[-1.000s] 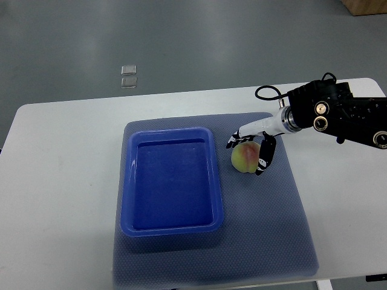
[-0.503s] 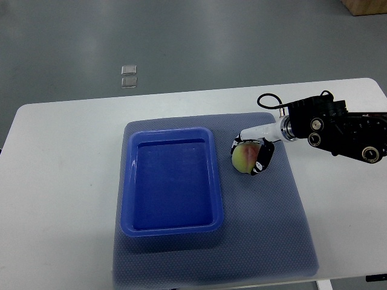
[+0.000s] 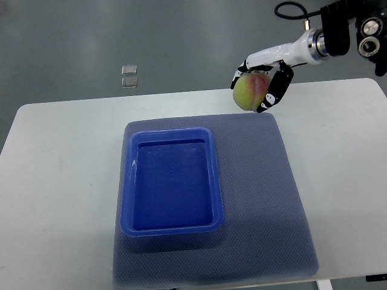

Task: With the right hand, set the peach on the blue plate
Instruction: 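Lift the peach with the right hand and carry it over the tray, then lower the peach into the blue tray and open the right hand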

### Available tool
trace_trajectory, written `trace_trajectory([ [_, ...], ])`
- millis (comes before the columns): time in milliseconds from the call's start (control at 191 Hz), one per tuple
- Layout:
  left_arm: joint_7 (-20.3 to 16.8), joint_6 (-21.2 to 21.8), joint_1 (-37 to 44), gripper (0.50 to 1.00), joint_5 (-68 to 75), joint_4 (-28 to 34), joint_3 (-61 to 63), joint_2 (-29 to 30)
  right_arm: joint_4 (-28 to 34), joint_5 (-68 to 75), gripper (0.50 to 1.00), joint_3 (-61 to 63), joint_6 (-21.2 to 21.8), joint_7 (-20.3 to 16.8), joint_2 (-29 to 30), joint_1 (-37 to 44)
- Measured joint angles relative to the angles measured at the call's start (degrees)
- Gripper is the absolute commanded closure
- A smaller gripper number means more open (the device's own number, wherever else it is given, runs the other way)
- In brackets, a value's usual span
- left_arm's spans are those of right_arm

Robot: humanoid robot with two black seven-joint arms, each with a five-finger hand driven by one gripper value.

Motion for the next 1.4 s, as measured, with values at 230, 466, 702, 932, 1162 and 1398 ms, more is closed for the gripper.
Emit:
trace_trajectory([
  [230,0.0,-0.03,0.0,0.5,0.07,-0.12,0.0,0.0,3.36,2.66,1.0,0.06,1.27,-0.16,-4.12,7.31],
  [466,0.0,-0.03,0.0,0.5,0.1,-0.19,0.08,0.0,3.35,3.18,1.0,0.03,1.29,-0.25,1.02,7.72],
  [702,0.02,-0.02,0.03,0.5,0.1,-0.1,0.04,0.01,-2.05,6.19,1.0,-0.97,-0.48,-0.21,16.86,7.22],
  [932,-0.01,-0.02,0.01,0.5,0.1,-0.11,0.0,0.0,-14.55,5.53,1.0,-3.94,-4.51,-0.26,35.14,2.61],
  [1162,-0.01,0.0,0.01,0.5,0.01,0.0,0.0,0.0,-23.25,2.87,0.981,-4.34,-7.1,-0.22,38.15,-5.39],
  [1398,0.0,0.0,0.0,0.5,0.03,0.0,0.0,0.0,-24.35,1.24,0.93,-4.34,-7.34,0.05,38.2,-10.2],
])
